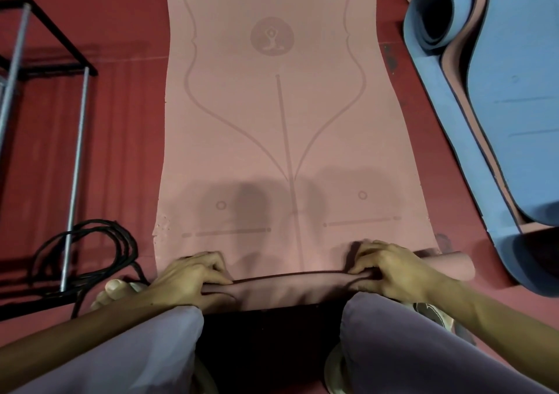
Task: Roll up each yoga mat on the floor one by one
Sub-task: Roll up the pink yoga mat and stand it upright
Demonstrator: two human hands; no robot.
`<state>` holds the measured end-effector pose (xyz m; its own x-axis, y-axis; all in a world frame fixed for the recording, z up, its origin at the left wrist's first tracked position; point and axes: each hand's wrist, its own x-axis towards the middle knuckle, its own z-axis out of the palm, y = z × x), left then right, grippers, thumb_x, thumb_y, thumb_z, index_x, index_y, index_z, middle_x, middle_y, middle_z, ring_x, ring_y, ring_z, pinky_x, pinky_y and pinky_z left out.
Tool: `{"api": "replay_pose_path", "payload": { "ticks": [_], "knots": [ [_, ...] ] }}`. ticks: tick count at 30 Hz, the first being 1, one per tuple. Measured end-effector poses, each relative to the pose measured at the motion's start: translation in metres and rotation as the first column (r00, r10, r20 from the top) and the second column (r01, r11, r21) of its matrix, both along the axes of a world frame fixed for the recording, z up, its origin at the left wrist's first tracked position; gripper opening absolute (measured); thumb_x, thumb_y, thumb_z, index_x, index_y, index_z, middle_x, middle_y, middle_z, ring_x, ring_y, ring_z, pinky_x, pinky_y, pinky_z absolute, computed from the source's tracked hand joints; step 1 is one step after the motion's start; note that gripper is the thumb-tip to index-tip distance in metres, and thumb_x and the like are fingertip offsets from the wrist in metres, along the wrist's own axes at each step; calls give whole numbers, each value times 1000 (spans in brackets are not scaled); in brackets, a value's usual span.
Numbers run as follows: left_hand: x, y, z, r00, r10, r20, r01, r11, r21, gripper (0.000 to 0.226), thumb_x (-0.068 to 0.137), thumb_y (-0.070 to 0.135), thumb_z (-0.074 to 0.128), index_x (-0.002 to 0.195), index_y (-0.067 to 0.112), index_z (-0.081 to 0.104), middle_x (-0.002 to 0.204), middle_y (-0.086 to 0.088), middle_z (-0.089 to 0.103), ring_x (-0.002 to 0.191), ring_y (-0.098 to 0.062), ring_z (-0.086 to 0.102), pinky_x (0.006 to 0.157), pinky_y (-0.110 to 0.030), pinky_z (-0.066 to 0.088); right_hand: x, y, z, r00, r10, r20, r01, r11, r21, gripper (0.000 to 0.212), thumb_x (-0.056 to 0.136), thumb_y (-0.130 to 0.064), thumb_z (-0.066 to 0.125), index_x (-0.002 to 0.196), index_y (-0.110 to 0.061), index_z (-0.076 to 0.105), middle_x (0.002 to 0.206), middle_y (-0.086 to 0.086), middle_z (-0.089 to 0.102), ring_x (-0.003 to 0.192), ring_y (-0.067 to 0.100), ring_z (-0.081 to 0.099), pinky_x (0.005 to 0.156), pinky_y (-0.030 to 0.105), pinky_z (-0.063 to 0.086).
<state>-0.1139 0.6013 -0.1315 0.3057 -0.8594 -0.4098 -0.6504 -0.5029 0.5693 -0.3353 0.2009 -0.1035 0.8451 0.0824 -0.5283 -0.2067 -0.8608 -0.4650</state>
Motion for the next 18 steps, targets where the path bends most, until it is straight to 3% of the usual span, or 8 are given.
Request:
{"api": "replay_pose_path", "payload": {
  "ticks": [5,8,11,14,18],
  "knots": [
    [4,-3,2,1000,-2,25,1,999,37,50,84,90,46,118,59,64,106,26,54,103,9,54,82,-16,43,3,1,0,999,-25,-37,24,999,-45,54,82,-88,49,114,-50,71,101,-34,52,113,-3,50,90,23,40],
    [6,-5,3,998,31,50,-32,999,20,54,81,89,52,118,52,62,106,28,56,95,13,53,76,-11,39,5,1,-3,999,-26,-33,23,996,-90,63,81,-92,40,117,-50,70,106,-28,58,114,1,51,95,30,44],
    [6,-4,4,994,101,41,-99,994,-43,54,80,86,60,115,45,57,106,27,56,94,9,54,73,-11,40,5,3,-8,997,-81,-11,79,989,-125,60,82,-87,48,123,-45,61,117,-24,61,115,7,51,95,34,45],
    [4,-8,7,997,33,63,-27,995,-96,42,91,77,56,120,46,59,112,28,49,101,5,53,77,-16,46,5,10,-11,994,-107,21,109,980,-164,46,86,-76,60,117,-42,55,113,-21,51,108,11,47,92,34,43],
    [7,-11,9,998,-52,31,54,995,-81,28,97,61,60,124,53,60,112,29,47,100,13,47,79,-5,37,2,17,-15,988,-127,85,142,969,-201,38,86,-70,63,116,-46,57,109,-20,44,101,11,41,92,37,42]
  ]
}}
